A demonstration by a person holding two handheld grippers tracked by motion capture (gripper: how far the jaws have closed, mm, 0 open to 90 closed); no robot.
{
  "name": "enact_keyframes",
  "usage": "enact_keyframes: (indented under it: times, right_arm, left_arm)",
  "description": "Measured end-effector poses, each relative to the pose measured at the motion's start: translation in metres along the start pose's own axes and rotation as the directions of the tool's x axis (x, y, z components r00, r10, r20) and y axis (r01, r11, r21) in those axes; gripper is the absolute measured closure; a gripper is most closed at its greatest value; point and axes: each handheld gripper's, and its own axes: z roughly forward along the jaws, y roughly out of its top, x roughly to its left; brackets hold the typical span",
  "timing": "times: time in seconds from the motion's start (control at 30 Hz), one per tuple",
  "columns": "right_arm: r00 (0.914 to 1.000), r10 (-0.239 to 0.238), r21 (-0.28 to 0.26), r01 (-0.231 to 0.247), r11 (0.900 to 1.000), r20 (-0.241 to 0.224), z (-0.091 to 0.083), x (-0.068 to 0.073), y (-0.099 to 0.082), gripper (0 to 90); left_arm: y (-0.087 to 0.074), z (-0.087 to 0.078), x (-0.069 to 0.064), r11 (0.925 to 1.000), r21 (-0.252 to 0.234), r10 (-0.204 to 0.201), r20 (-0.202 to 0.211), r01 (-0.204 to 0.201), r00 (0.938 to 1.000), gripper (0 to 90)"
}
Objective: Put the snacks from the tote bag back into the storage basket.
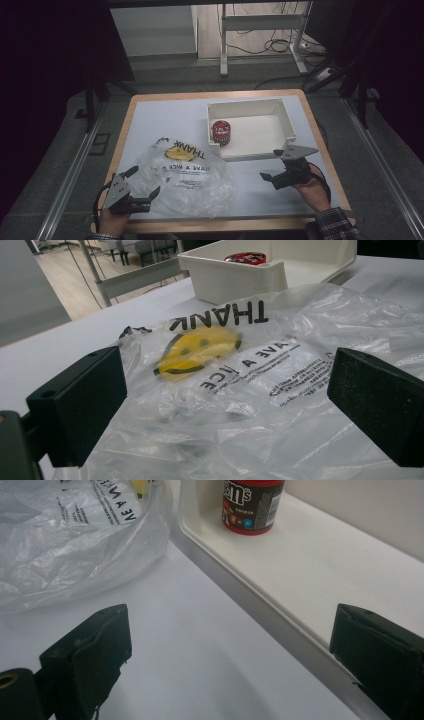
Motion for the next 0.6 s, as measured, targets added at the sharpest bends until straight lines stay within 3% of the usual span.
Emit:
enact_keyframes:
  times: [0.6]
  right_arm:
    - [0.9996,0.028,0.009,-0.028,0.9996,0.007,-0.014,0.001,-0.018,3.7]
  left_arm:
    - [0.0,0.001,0.0,1.0,0.004,0.001,0.004,-0.001,1.0,2.4]
